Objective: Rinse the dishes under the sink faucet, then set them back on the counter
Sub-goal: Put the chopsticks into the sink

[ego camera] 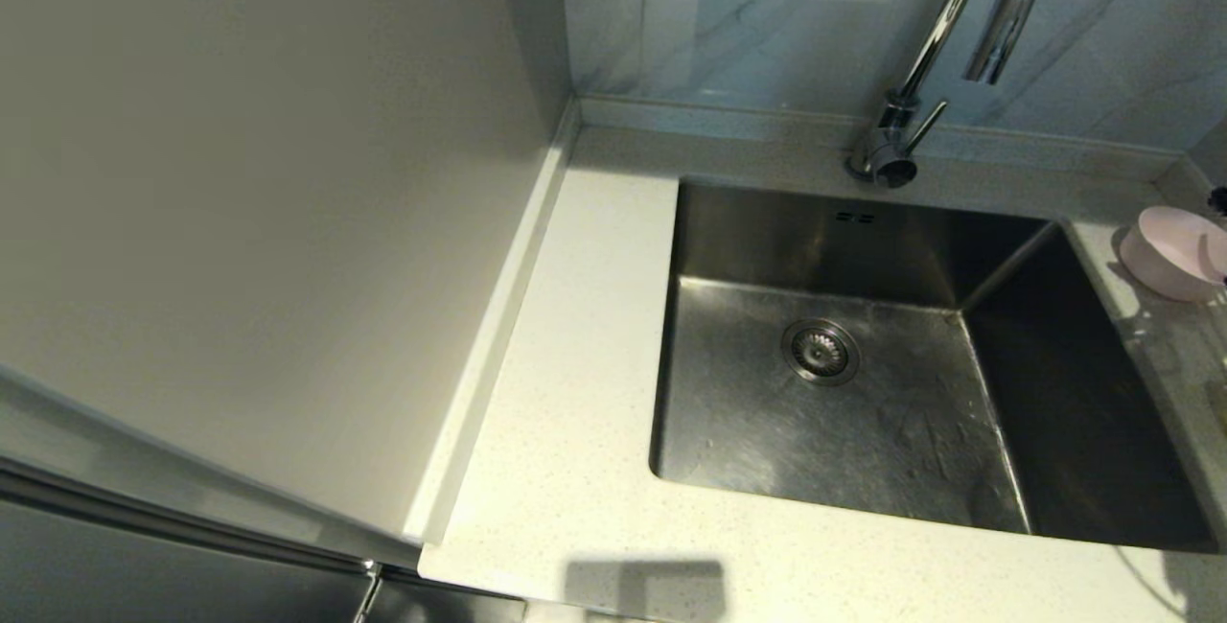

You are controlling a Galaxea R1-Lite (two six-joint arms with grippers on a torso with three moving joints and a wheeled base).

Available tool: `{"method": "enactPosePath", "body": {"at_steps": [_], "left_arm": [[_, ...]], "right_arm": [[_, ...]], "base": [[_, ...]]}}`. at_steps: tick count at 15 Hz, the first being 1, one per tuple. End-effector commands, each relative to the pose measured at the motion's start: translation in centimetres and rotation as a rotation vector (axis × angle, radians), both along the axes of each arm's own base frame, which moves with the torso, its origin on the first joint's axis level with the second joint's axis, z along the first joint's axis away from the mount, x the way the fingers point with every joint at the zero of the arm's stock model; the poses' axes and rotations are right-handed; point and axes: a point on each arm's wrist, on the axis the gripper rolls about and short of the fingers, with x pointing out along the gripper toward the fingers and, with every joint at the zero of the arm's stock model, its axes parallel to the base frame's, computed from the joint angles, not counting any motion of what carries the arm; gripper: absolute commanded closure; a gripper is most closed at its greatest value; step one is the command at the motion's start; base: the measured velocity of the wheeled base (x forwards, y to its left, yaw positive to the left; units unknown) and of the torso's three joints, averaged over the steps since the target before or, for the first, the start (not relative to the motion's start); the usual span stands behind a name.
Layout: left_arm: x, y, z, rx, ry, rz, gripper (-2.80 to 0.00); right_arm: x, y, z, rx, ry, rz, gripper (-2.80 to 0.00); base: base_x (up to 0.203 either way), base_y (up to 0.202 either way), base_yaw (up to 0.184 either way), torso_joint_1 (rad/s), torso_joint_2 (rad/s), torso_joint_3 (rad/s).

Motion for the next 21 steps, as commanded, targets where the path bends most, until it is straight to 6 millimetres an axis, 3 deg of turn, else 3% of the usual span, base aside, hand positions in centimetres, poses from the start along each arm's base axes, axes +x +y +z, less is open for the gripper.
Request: {"method": "enactPosePath", "body": {"at_steps": [1,4,7,9,12,14,17,21], "left_arm": [[0.0,0.0,0.0,0.0,-0.004,0.0,0.0],[0.0,0.0,0.0,0.0,-0.004,0.0,0.0],[0.0,0.0,0.0,0.0,-0.004,0.0,0.0],[0.0,0.0,0.0,0.0,-0.004,0.0,0.0],[0.0,0.0,0.0,0.0,-0.004,0.0,0.0],[0.0,0.0,0.0,0.0,-0.004,0.0,0.0],[0.0,0.0,0.0,0.0,-0.004,0.0,0.0],[0.0,0.0,0.0,0.0,-0.004,0.0,0.0]], "right_arm": [[-0.6,0.3,0.9,-0.013,-0.016,0.0,0.0],[-1.6,1.0,2.1,-0.021,-0.04,0.008,0.0],[-4.3,3.1,4.0,0.017,-0.089,0.121,0.0],[-6.2,6.0,4.7,0.064,-0.098,0.218,0.0],[-7.1,11.4,4.1,0.186,-0.104,0.36,0.0],[-6.8,14.5,3.3,0.298,-0.107,0.398,0.0],[-5.3,18.4,0.8,0.454,-0.052,0.303,0.0],[-0.9,20.5,-3.8,0.468,0.005,0.127,0.0]], "base": [[0.0,0.0,0.0,0.0,0.0,0.0],[0.0,0.0,0.0,0.0,0.0,0.0],[0.0,0.0,0.0,0.0,0.0,0.0],[0.0,0.0,0.0,0.0,0.0,0.0],[0.0,0.0,0.0,0.0,0.0,0.0],[0.0,0.0,0.0,0.0,0.0,0.0],[0.0,0.0,0.0,0.0,0.0,0.0],[0.0,0.0,0.0,0.0,0.0,0.0]]}}
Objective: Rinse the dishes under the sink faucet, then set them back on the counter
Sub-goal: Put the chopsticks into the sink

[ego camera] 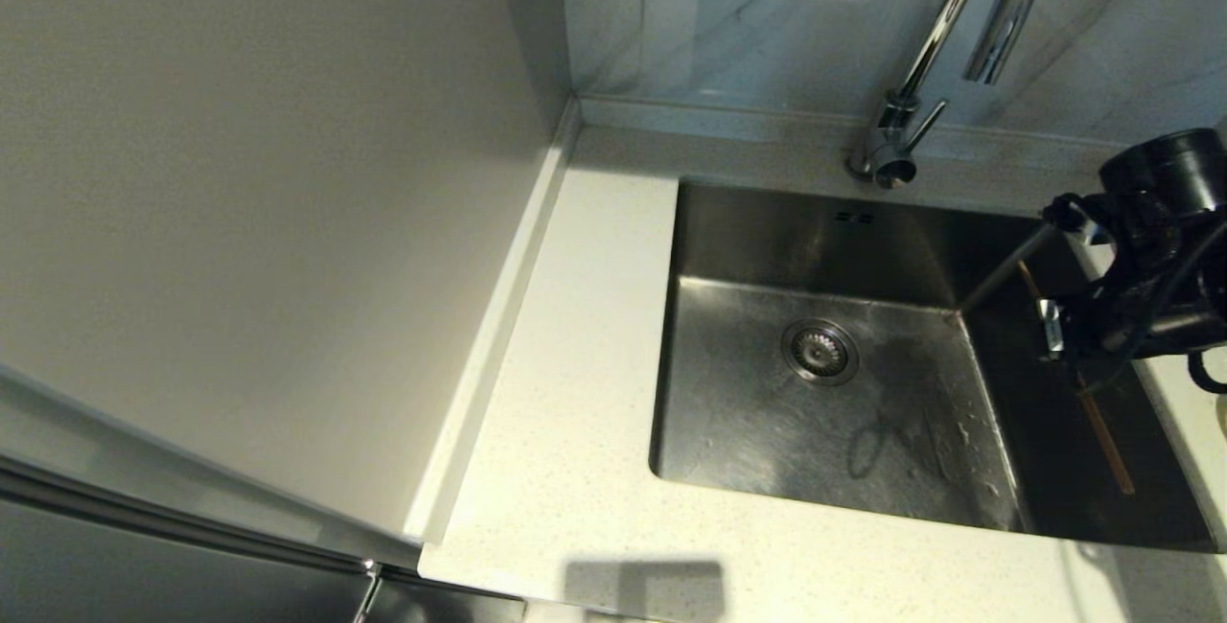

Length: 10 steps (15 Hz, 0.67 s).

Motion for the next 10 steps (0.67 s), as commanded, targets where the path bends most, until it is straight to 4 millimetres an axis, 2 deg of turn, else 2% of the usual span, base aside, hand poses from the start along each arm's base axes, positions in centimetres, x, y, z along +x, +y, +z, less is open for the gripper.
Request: {"method": "enactPosePath", "body": {"at_steps": [1,5,8,10], "left_arm": [[0.0,0.0,0.0,0.0,-0.004,0.001,0.0],[0.0,0.0,0.0,0.0,-0.004,0.001,0.0],[0.0,0.0,0.0,0.0,-0.004,0.001,0.0],[0.0,0.0,0.0,0.0,-0.004,0.001,0.0]], "right_arm": [[3.4,0.8,-3.6,-0.002,0.076,-0.043,0.0],[8.3,1.2,-7.9,-0.018,0.04,-0.089,0.0],[11.0,1.3,-11.3,-0.027,0.039,-0.089,0.0],[12.7,1.3,-12.8,-0.038,0.028,-0.082,0.0]], "base": [[0.0,0.0,0.0,0.0,0.0,0.0],[0.0,0.0,0.0,0.0,0.0,0.0],[0.0,0.0,0.0,0.0,0.0,0.0],[0.0,0.0,0.0,0.0,0.0,0.0]]}}
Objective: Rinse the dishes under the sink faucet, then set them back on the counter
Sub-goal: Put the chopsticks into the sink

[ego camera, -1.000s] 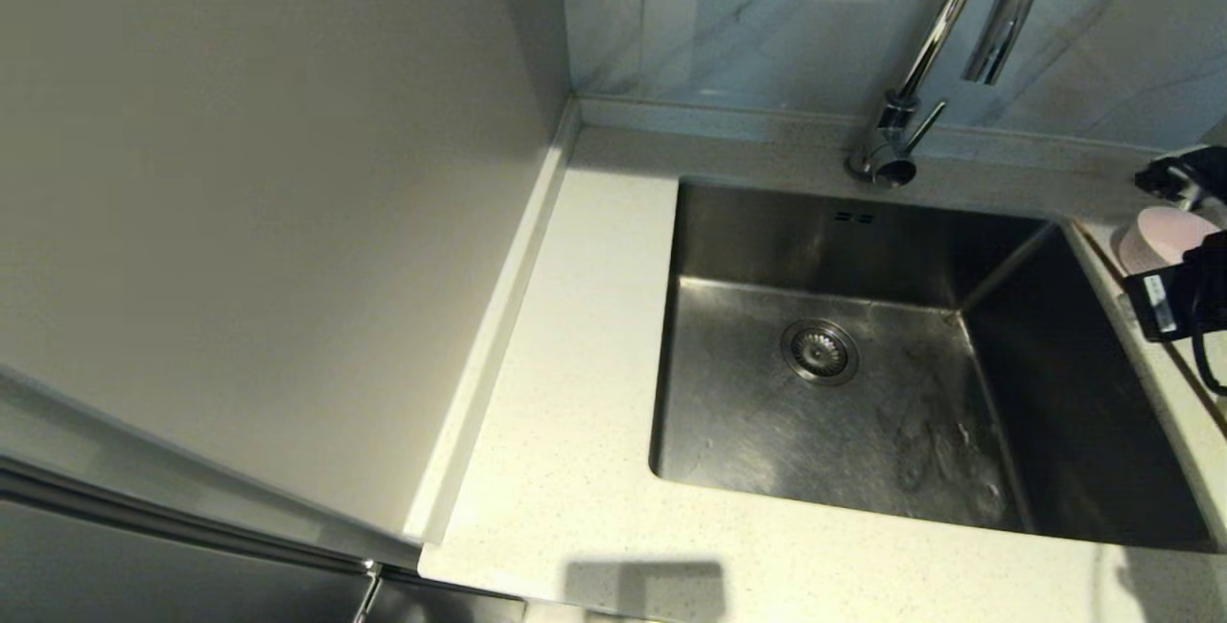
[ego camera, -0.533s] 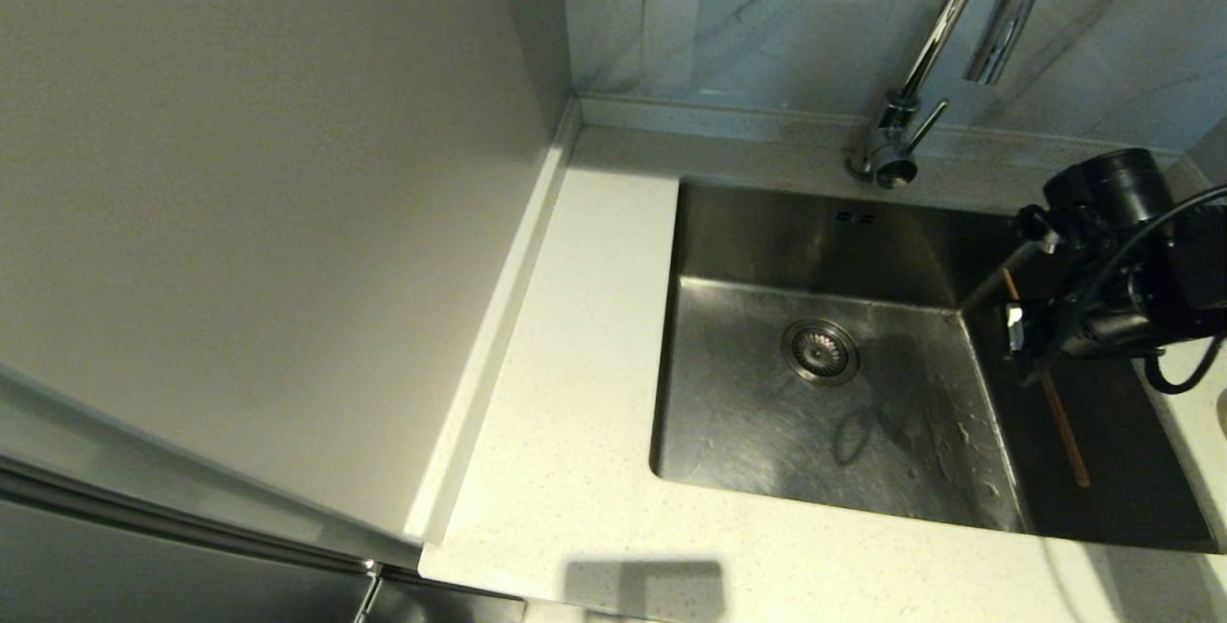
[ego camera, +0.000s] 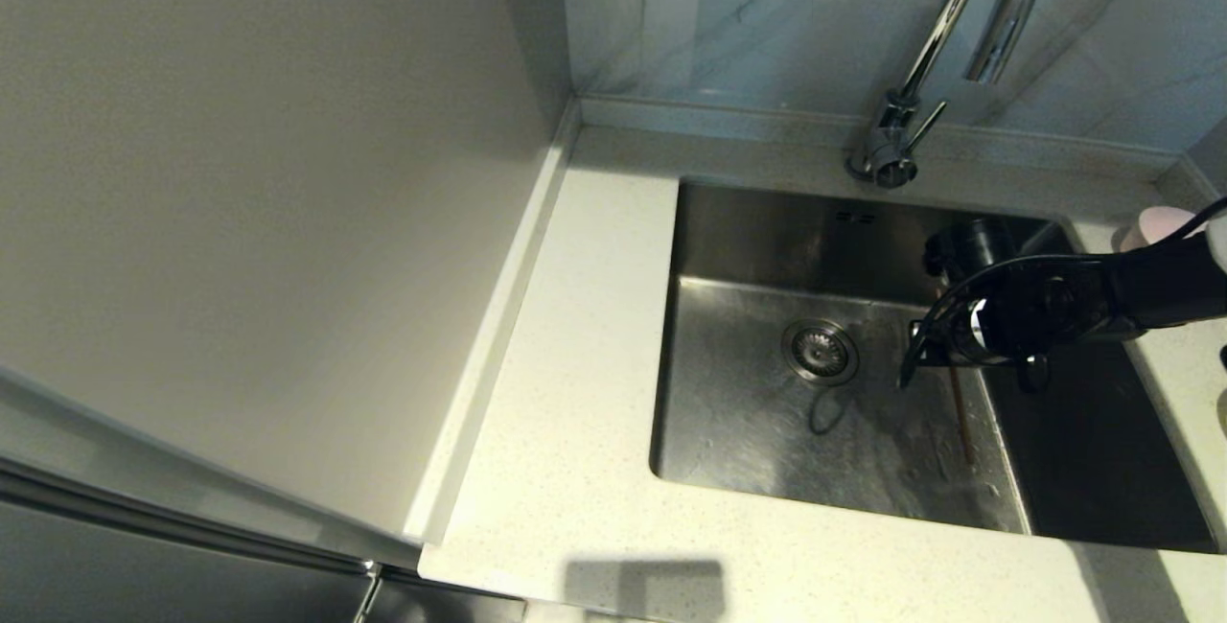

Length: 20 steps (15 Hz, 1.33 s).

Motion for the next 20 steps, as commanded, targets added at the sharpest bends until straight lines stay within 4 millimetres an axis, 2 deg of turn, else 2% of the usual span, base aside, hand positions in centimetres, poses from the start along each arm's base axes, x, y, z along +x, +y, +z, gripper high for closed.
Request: {"method": "enactPosePath", "body": {"at_steps": [1,4,5,10,12,14,17,18,20], "left_arm": [[0.0,0.0,0.0,0.0,-0.004,0.001,0.0],[0.0,0.0,0.0,0.0,-0.004,0.001,0.0],[0.0,0.0,0.0,0.0,-0.004,0.001,0.0],[0.0,0.0,0.0,0.0,-0.004,0.001,0.0],[0.0,0.0,0.0,0.0,-0.004,0.001,0.0],[0.0,0.0,0.0,0.0,-0.004,0.001,0.0],[0.0,0.0,0.0,0.0,-0.004,0.001,0.0],[0.0,0.0,0.0,0.0,-0.004,0.001,0.0],[0.0,0.0,0.0,0.0,-0.004,0.001,0.0]], "right_arm": [[2.2,-0.1,-3.5,-0.018,0.044,0.001,0.0],[3.7,-0.4,-4.6,-0.047,0.038,0.002,0.0],[3.7,-0.5,-4.8,-0.061,0.046,0.0,-2.8],[3.5,-0.5,-4.2,-0.069,0.043,0.002,-2.8],[3.1,-0.5,-2.6,-0.068,0.009,0.002,-2.8],[1.5,-0.8,1.6,-0.076,-0.062,0.006,-2.8],[-3.7,-2.0,9.7,-0.175,-0.157,0.053,-2.8],[-5.6,-3.2,11.9,-0.261,-0.156,0.077,-2.8],[-7.9,-7.2,13.9,-0.43,-0.082,0.07,-2.8]], "base": [[0.0,0.0,0.0,0.0,0.0,0.0],[0.0,0.0,0.0,0.0,0.0,0.0],[0.0,0.0,0.0,0.0,0.0,0.0],[0.0,0.0,0.0,0.0,0.0,0.0],[0.0,0.0,0.0,0.0,0.0,0.0],[0.0,0.0,0.0,0.0,0.0,0.0],[0.0,0.0,0.0,0.0,0.0,0.0],[0.0,0.0,0.0,0.0,0.0,0.0],[0.0,0.0,0.0,0.0,0.0,0.0]]}}
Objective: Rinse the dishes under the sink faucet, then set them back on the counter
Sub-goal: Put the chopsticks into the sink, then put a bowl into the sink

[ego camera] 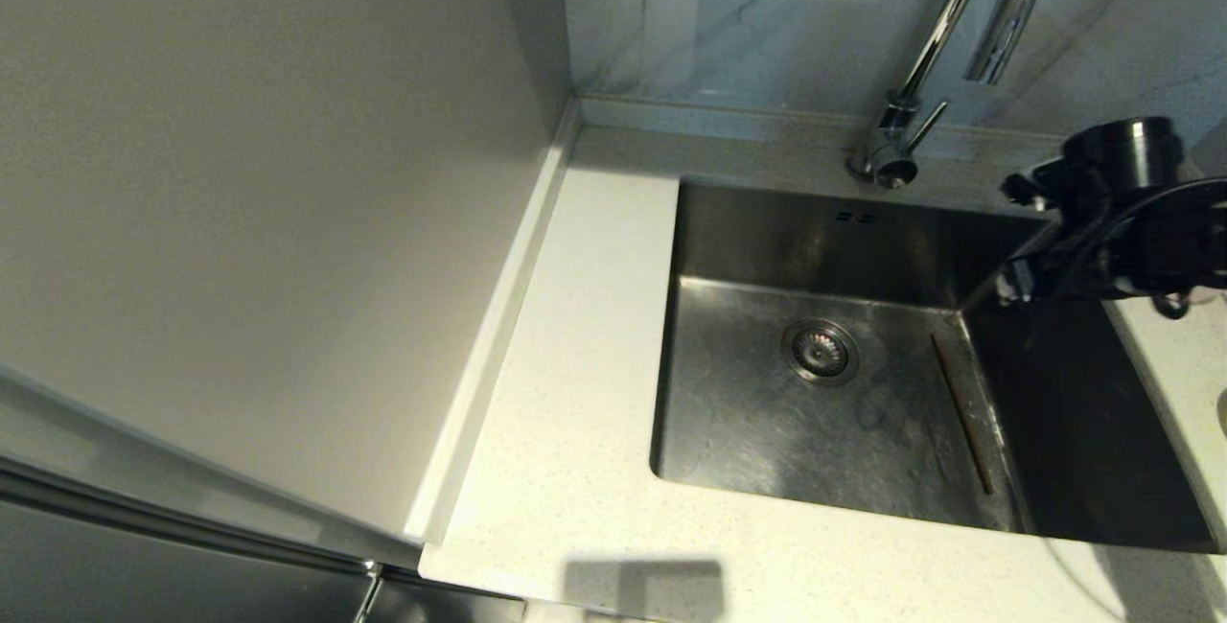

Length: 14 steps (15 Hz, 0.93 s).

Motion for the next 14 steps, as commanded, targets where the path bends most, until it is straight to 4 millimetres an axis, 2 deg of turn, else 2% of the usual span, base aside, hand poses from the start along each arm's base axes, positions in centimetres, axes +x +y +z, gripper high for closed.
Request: {"method": "enactPosePath", "body": {"at_steps": [1,4,14], "left_arm": [[0.0,0.0,0.0,0.0,-0.003,0.001,0.0],[0.0,0.0,0.0,0.0,-0.004,0.001,0.0],[0.0,0.0,0.0,0.0,-0.004,0.001,0.0]], "right_arm": [[-3.6,-3.1,4.1,-0.147,-0.013,-0.028,-2.8],[-4.7,-5.8,4.8,-0.212,0.024,-0.078,-2.8],[-4.4,-9.6,3.1,-0.23,0.12,-0.163,-2.8]], "base": [[0.0,0.0,0.0,0.0,0.0,0.0],[0.0,0.0,0.0,0.0,0.0,0.0],[0.0,0.0,0.0,0.0,0.0,0.0]]}}
